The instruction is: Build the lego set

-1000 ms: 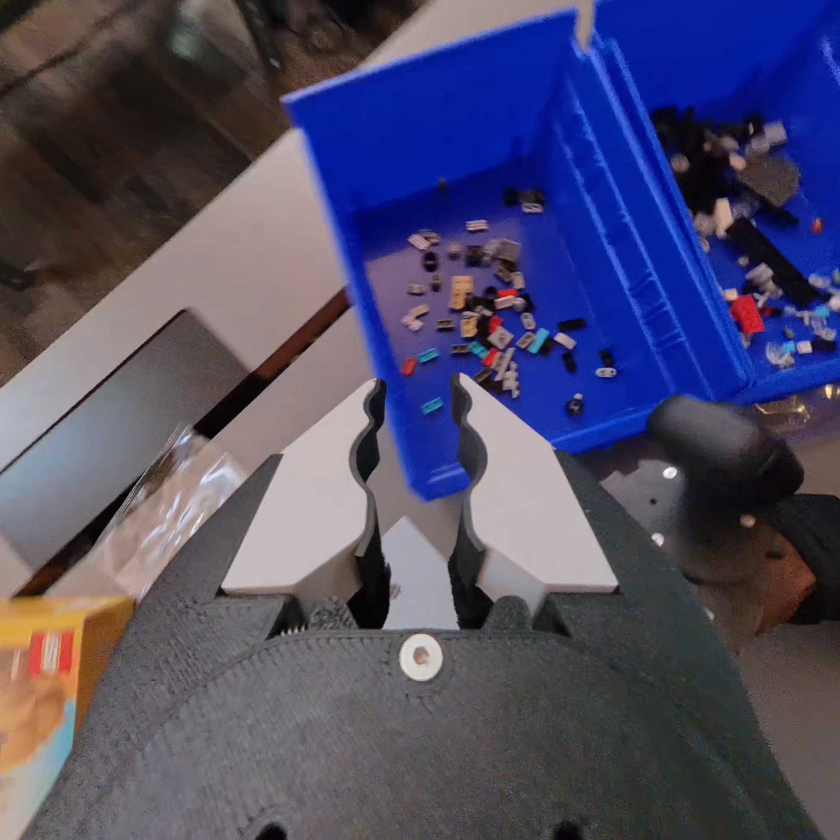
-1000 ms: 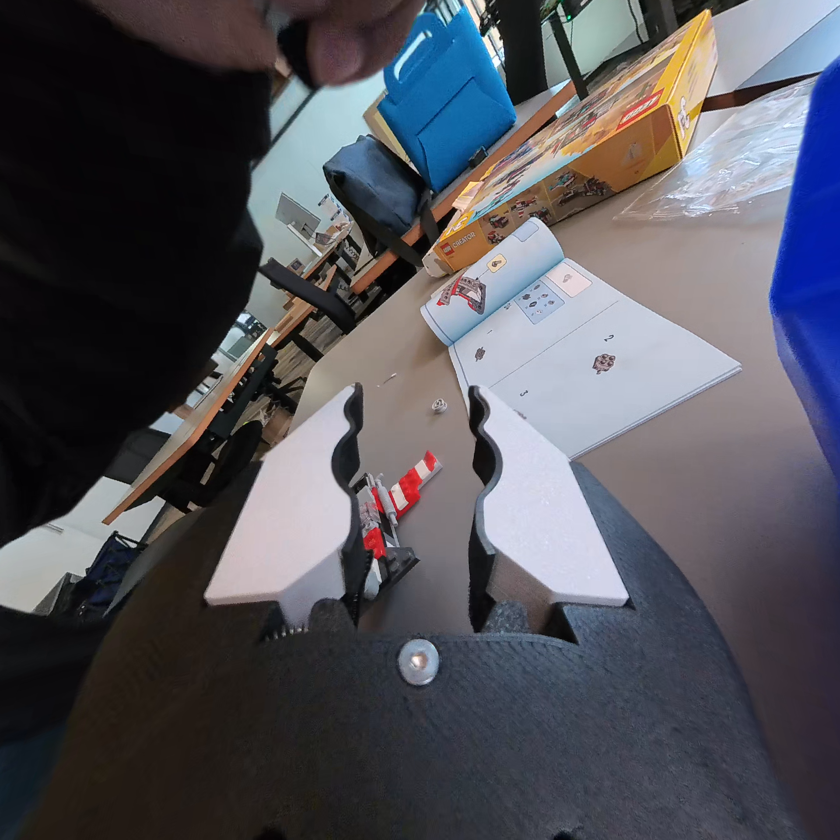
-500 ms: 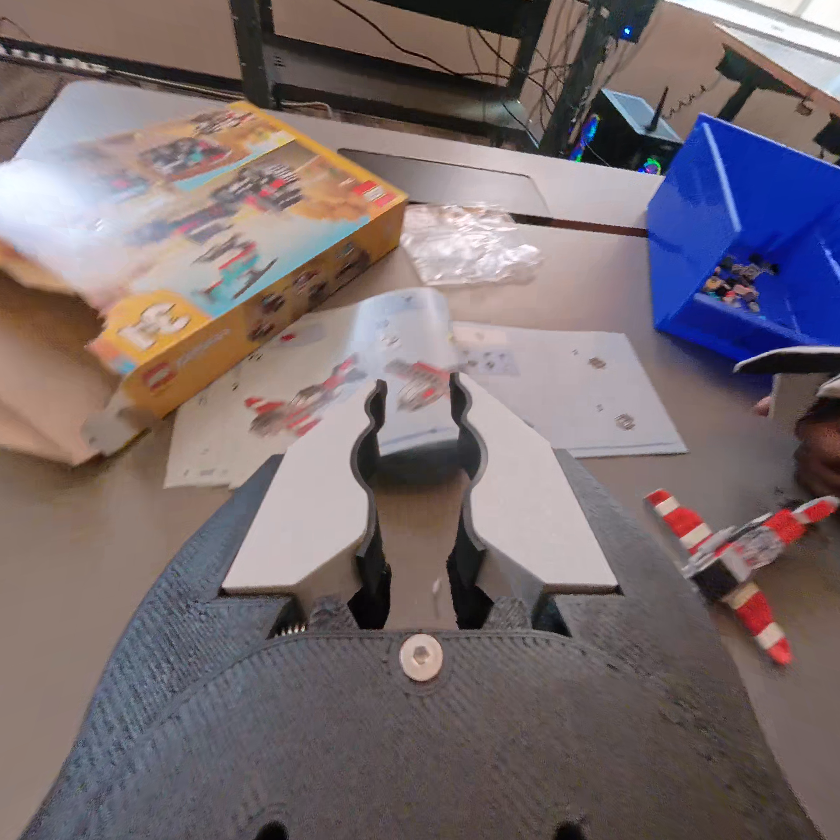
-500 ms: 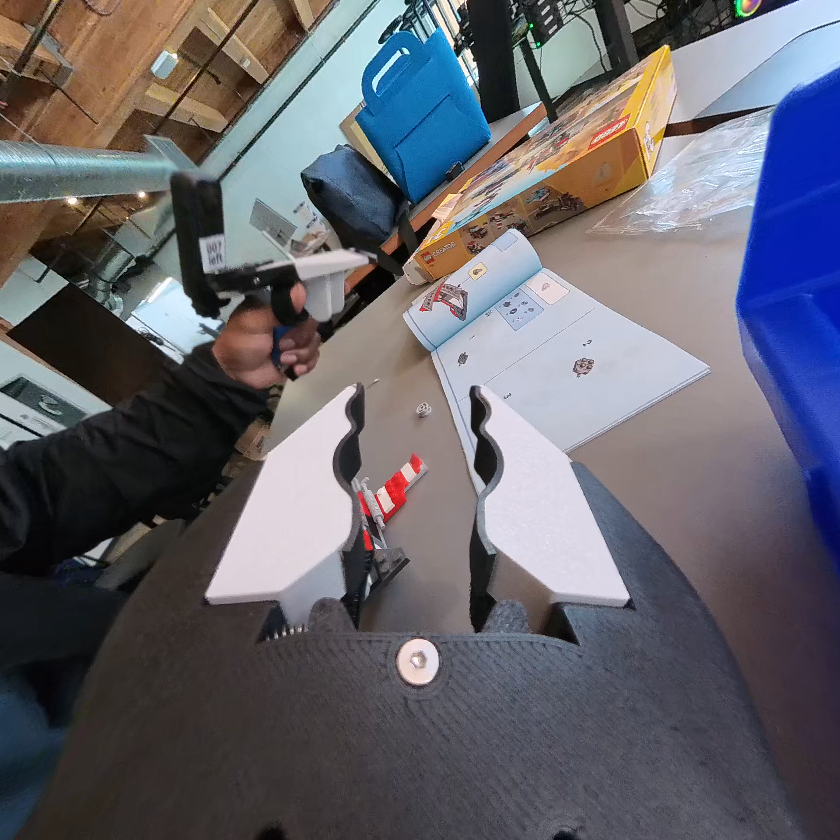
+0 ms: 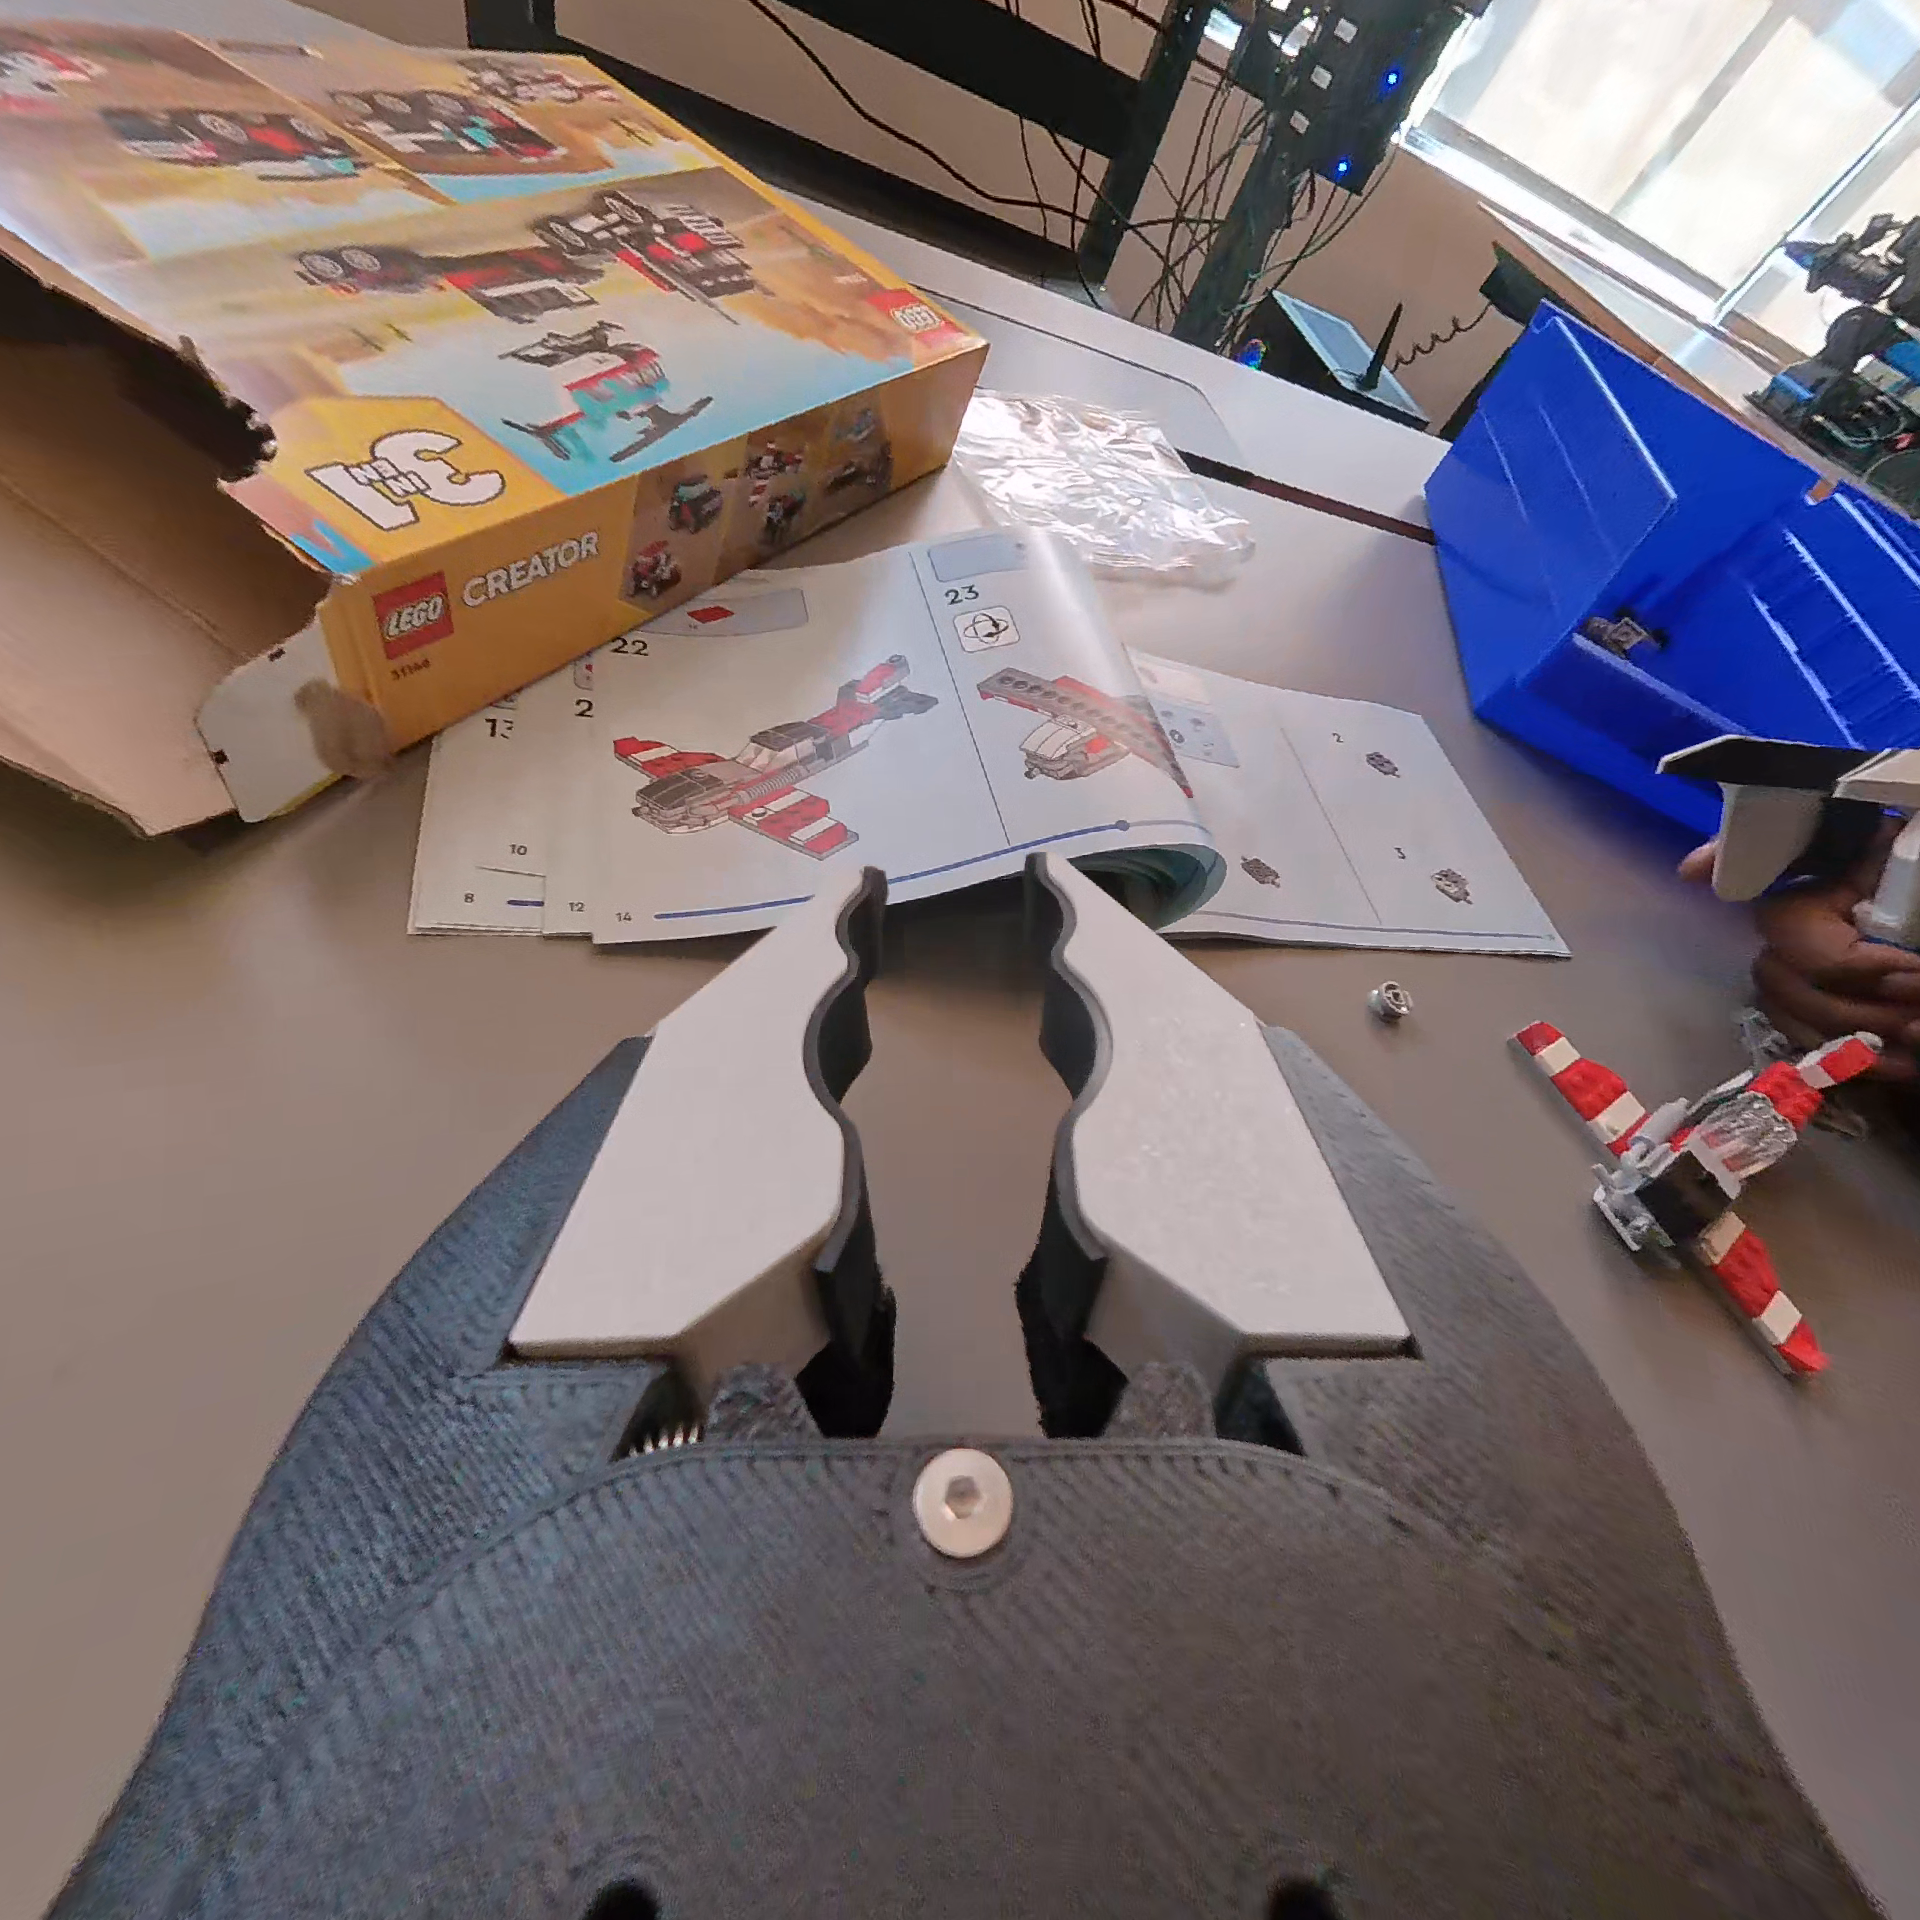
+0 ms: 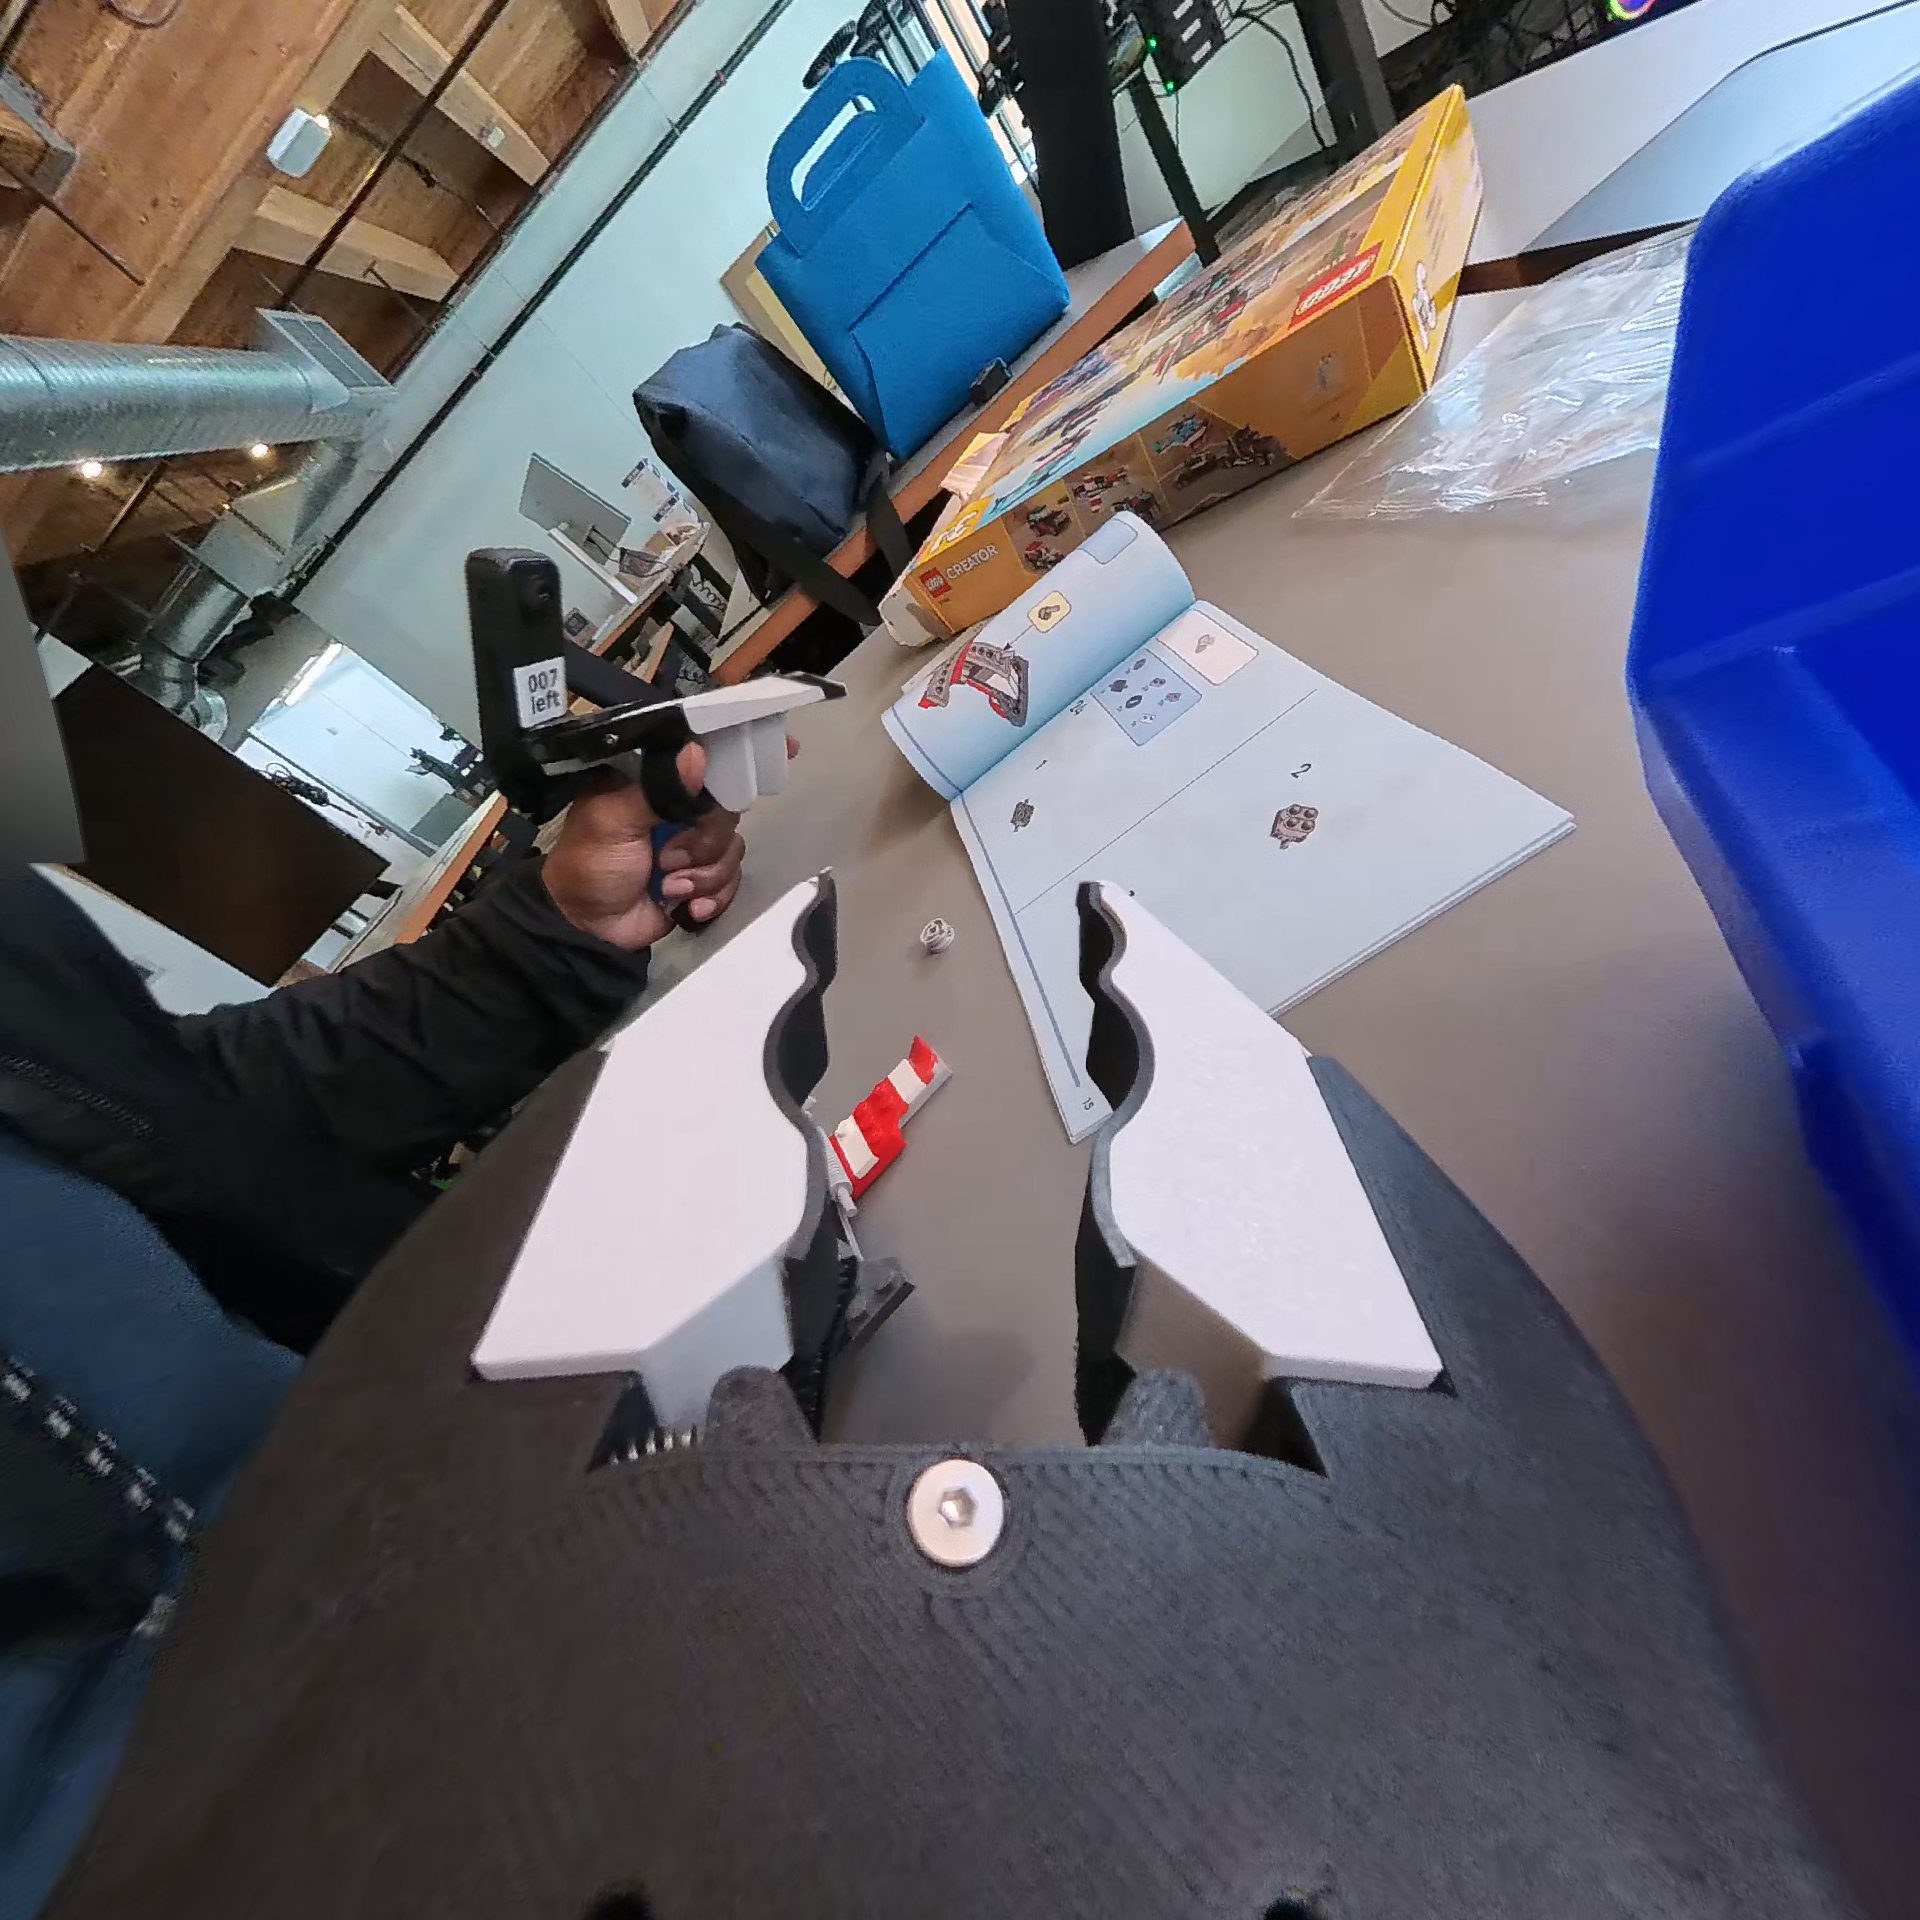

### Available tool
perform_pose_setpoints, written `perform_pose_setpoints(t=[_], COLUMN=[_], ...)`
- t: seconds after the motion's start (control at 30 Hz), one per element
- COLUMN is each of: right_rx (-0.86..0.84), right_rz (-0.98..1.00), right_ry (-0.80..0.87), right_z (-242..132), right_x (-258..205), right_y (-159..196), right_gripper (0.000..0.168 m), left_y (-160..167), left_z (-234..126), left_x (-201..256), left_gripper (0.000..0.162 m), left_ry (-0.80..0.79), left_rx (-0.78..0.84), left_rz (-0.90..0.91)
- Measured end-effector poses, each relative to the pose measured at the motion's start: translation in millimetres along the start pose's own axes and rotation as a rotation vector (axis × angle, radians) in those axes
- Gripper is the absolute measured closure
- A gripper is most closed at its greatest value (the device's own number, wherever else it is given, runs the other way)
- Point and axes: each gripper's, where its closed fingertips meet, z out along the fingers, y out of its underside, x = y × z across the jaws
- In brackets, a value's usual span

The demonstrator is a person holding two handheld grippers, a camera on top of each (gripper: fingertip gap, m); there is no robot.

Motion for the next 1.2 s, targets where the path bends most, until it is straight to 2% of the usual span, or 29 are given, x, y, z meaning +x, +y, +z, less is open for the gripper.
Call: perform_pose_setpoints(t=[0.4, 0.57, 0.7, 0.83, 0.93, 1.03, 1.2], right_rx=[0.010, 0.025, 0.112, 0.178, 0.156, 0.148, 0.149], right_rz=[0.006, -0.017, -0.111, -0.133, -0.122, -0.077, -0.013], right_ry=[0.013, 0.021, -0.002, -0.010, -0.030, -0.068, -0.111], right_z=[0, 0, -10, -18, -17, -17, -15], right_x=[3, 1, -13, -17, -19, -25, -33], right_y=[-2, -3, -11, -17, -15, -11, -7], right_gripper=[0.122, 0.122, 0.123, 0.124, 0.124, 0.123, 0.124], left_y=[2, -10, -49, -74, -79, -79, -88], left_z=[3, -2, 8, 40, 67, 94, 122], left_x=[1, 11, 77, 177, 242, 288, 341], left_gripper=[0.136, 0.135, 0.135, 0.133, 0.133, 0.132, 0.132], left_ry=[0.021, 0.000, 0.100, 0.266, 0.339, 0.372, 0.453], left_rx=[-0.019, 0.027, 0.085, 0.028, -0.051, -0.119, -0.148], left_rz=[-0.010, 0.051, 0.156, 0.286, 0.434, 0.551, 0.563])
